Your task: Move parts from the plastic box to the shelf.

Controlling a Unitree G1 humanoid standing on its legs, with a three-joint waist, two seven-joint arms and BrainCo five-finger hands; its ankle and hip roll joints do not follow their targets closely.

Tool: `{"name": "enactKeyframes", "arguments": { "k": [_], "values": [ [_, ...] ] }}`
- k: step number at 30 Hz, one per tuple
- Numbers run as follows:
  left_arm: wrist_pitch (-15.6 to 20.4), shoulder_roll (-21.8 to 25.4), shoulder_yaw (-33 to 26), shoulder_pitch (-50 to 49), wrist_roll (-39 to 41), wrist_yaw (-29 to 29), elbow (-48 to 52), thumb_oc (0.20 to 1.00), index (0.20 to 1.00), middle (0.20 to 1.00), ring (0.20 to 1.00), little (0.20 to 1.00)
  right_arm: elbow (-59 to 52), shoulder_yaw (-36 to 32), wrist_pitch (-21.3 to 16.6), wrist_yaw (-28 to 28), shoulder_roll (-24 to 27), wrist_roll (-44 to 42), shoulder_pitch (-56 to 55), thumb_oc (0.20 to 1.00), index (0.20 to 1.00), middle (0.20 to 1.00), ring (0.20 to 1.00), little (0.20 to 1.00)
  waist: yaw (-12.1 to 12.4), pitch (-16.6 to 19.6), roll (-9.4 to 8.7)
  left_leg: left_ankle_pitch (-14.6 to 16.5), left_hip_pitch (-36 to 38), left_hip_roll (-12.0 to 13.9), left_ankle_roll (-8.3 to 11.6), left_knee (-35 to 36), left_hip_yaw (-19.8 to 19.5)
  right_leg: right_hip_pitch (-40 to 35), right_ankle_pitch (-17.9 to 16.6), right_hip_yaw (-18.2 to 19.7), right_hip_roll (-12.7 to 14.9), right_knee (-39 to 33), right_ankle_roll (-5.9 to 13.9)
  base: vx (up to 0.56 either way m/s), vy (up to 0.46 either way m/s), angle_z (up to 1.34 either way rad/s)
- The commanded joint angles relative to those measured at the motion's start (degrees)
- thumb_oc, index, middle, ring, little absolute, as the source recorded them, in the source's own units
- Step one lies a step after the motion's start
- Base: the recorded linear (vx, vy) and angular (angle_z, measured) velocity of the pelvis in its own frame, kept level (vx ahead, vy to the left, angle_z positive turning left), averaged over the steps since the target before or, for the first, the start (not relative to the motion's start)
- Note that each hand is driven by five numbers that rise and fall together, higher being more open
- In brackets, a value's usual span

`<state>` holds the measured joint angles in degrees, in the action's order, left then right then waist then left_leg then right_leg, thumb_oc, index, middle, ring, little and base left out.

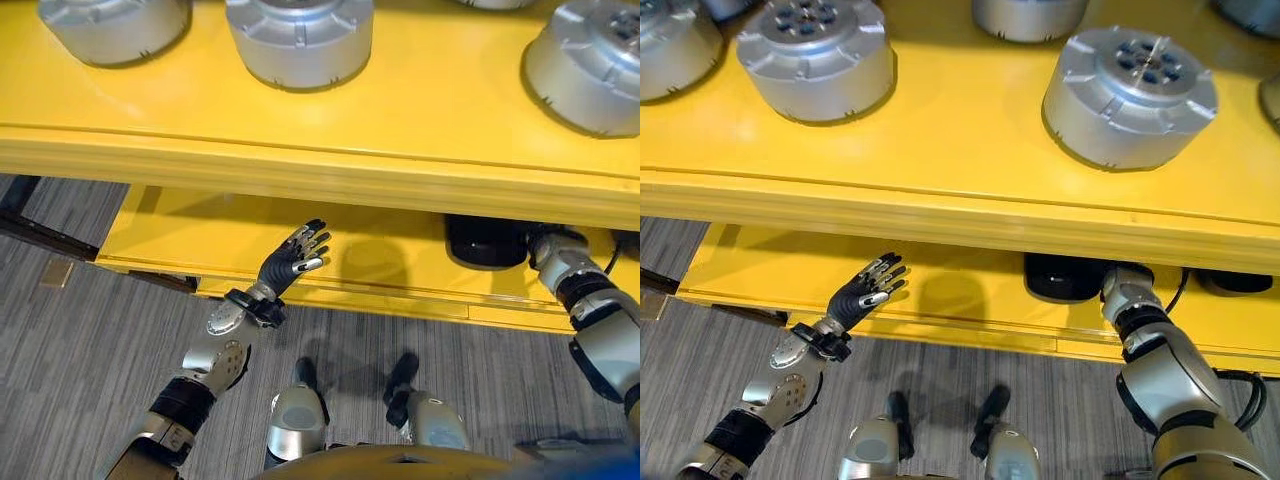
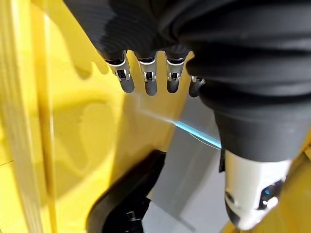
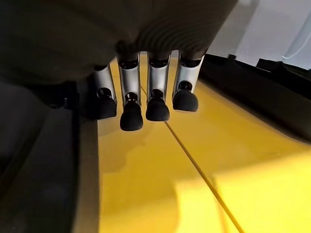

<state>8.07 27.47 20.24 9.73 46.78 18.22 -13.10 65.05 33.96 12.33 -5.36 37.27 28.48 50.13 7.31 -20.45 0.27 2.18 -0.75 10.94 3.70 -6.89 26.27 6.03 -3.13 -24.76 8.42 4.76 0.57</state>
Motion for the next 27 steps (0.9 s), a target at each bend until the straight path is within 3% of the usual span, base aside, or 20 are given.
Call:
{"name": "enactKeyframes", "arguments": {
  "k": [1,14,22,23,24,25,27],
  "values": [
    [2.4,0.6,2.52,2.99,1.38,-0.53,6.7,1.0,1.0,1.0,1.0,1.0,2.29,4.12,2.68,-1.01,4.49,0.85,6.98,0.2,0.2,0.2,0.2,0.2,2.16,-0.5,0.63,-5.22,-1.88,1.99,2.39,1.18,-3.25,0.75,7.14,0.76,3.11,10.89,5.55,-0.06,-0.015,0.0],
    [2.66,0.93,4.06,4.6,1.8,-1.94,7.35,1.0,1.0,1.0,1.0,1.0,4.26,6.22,4.1,-0.91,4.86,2.03,11.28,0.2,0.2,0.2,0.2,0.2,2.46,-2.26,1.29,-4.54,-4.39,2.18,2.18,-1.09,-3.22,3.4,8.04,0.3,4.01,13.87,5.08,-0.02,-0.002,0.0],
    [2.53,0.74,4.43,4.51,1.82,-2.36,7.66,1.0,1.0,1.0,1.0,1.0,5.83,5.4,5.61,-1.96,4.07,-1.74,11.22,0.216,0.216,0.216,0.216,0.216,2.63,-2.38,1.75,-4.7,-4.3,2.2,2.14,-1.08,-3.32,3.24,8.14,0.03,4.26,14.17,4.95,0.0,0.0,0.0],
    [2.57,0.68,4.51,4.55,1.71,-2.45,7.63,1.0,1.0,1.0,1.0,1.0,5.9,5.2,5.81,-2.28,3.92,-1.81,11.29,0.479,0.479,0.479,0.479,0.479,2.62,-2.36,1.79,-4.71,-4.27,2.2,2.14,-1.06,-3.34,3.2,8.14,0.02,4.26,14.13,4.95,0.0,0.0,0.0],
    [2.57,0.67,4.57,4.57,1.7,-2.5,7.63,1.0,1.0,1.0,1.0,1.0,5.92,5.12,5.91,-2.44,3.86,-1.95,11.32,0.564,0.564,0.564,0.564,0.564,2.62,-2.35,1.81,-4.71,-4.24,2.19,2.14,-1.03,-3.34,3.17,8.14,0.02,4.26,14.1,4.95,0.0,0.0,0.0],
    [2.37,0.68,4.75,4.76,1.97,-2.83,7.7,1.0,1.0,1.0,1.0,1.0,6.1,4.64,6.52,-2.02,3.55,-2.77,11.46,1.0,1.0,1.0,1.0,1.0,2.58,-2.29,1.91,-4.72,-4.19,2.11,2.17,-0.97,-3.41,3.03,8.12,0.04,4.21,13.92,4.96,0.0,0.0,0.0],
    [2.35,0.54,4.78,4.95,1.75,-2.82,7.53,1.0,1.0,1.0,1.0,1.0,6.55,4.23,6.79,-1.88,3.3,-2.68,11.24,1.0,1.0,1.0,1.0,1.0,2.54,-2.26,2.05,-4.81,-4.09,2.05,2.19,-0.83,-3.45,2.86,8.07,0.07,4.24,13.8,5.01,0.0,0.0,0.0]
  ]
}}
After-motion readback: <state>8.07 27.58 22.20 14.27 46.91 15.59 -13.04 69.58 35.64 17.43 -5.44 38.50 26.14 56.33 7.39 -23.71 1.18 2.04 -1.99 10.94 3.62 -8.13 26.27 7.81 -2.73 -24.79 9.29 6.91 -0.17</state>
